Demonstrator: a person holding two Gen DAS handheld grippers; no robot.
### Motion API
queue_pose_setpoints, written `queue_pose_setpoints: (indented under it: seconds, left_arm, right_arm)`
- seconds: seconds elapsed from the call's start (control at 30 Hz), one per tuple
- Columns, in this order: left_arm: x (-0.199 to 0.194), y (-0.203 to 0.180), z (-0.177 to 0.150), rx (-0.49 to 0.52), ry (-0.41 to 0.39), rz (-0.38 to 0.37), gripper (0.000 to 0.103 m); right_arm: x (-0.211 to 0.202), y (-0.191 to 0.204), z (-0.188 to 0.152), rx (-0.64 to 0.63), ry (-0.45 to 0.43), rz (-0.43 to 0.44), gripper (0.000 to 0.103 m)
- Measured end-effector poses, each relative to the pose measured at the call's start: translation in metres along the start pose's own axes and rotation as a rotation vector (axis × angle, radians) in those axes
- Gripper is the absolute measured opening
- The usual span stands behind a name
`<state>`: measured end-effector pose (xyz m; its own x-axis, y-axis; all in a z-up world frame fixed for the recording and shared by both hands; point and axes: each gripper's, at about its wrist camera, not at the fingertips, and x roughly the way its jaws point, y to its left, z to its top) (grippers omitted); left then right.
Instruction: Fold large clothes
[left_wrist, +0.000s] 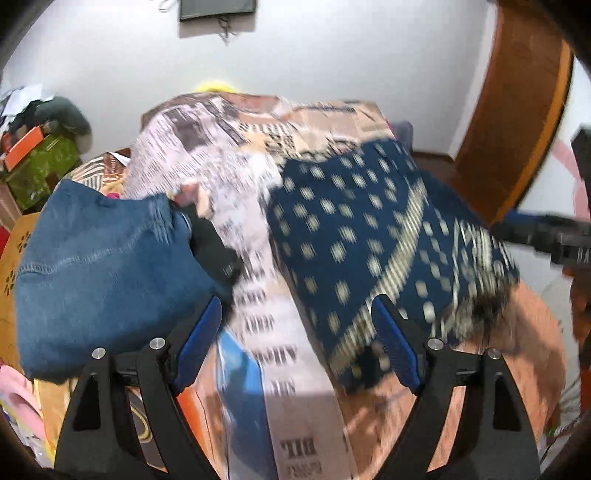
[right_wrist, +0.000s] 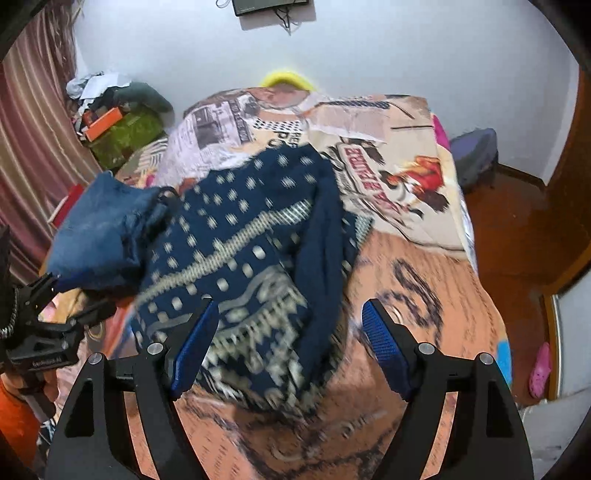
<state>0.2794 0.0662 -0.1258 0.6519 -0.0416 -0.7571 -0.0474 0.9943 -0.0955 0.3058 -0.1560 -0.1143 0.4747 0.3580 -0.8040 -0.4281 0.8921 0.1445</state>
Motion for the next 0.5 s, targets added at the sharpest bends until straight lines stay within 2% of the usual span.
queue_pose_setpoints:
  seconds: [0.07,0.17,0.3,0.5]
  left_arm:
    - [0.01,0.007,0.014,-0.047,0.001,-0.032,0.083]
    - [0.034,0.015,0.025,-0.133,0.053,-0.112,0.083]
    - [0.08,0.021,0.028,-0.24,0.174,-0.234,0.083]
    - [0.123,0.03,0.025,-0.373,0.255,-0.428,0.085]
  right_arm:
    - [0.012,0.004,0.007,-0.013,0.006,0.008,0.077]
    - [0.036,0.001,0.012,-0.009,0.062,0.0,0.077]
    - [0.064,-0.017,0.008,0.04,0.133,-0.002,0.077]
    - [0.074,-0.058,-0.008,0.177,0.154,0.155,0.084]
